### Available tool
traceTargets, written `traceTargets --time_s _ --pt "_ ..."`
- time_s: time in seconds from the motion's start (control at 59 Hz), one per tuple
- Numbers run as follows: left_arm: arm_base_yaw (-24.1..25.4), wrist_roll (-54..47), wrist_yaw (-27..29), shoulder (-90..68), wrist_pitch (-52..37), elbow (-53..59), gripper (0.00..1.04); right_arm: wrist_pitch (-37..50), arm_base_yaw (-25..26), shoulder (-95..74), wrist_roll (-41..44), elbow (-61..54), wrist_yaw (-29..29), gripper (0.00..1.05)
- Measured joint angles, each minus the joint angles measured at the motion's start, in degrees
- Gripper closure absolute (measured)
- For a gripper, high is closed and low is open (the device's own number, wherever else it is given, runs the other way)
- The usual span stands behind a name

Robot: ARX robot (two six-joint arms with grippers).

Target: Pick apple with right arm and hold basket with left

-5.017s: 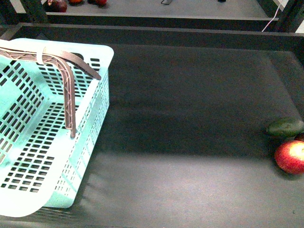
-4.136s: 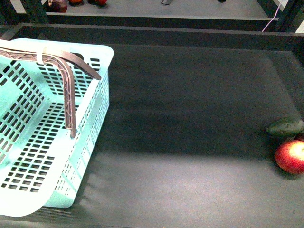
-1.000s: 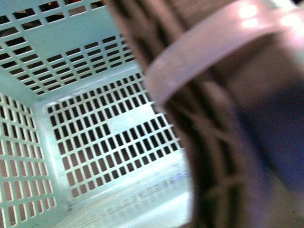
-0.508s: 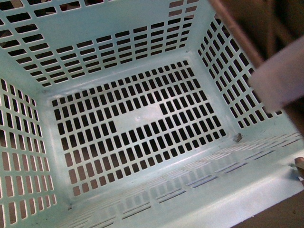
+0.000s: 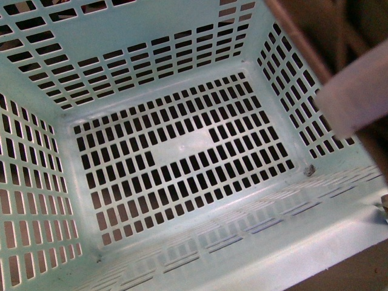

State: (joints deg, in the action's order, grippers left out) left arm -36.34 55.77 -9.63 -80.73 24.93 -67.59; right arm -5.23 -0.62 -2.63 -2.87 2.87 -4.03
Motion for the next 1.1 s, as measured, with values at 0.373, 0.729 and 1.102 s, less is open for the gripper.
traceTargets --time_s 0.373,0.729,1.102 --pt "0.0 0.0 -0.3 0.0 0.0 0.0 0.90 12.9 19.3 -39.6 -8.9 4.5 6.1 0.09" --pt "0.0 0.0 -0.2 0.0 0.0 0.0 0.90 47.3 18.9 -100.0 -2.2 17.8 3.6 0.09" --pt "0.0 0.0 -0.2 0.0 0.0 0.0 0.90 47.1 13.4 -123.8 -4.5 32.3 -1.6 0.09"
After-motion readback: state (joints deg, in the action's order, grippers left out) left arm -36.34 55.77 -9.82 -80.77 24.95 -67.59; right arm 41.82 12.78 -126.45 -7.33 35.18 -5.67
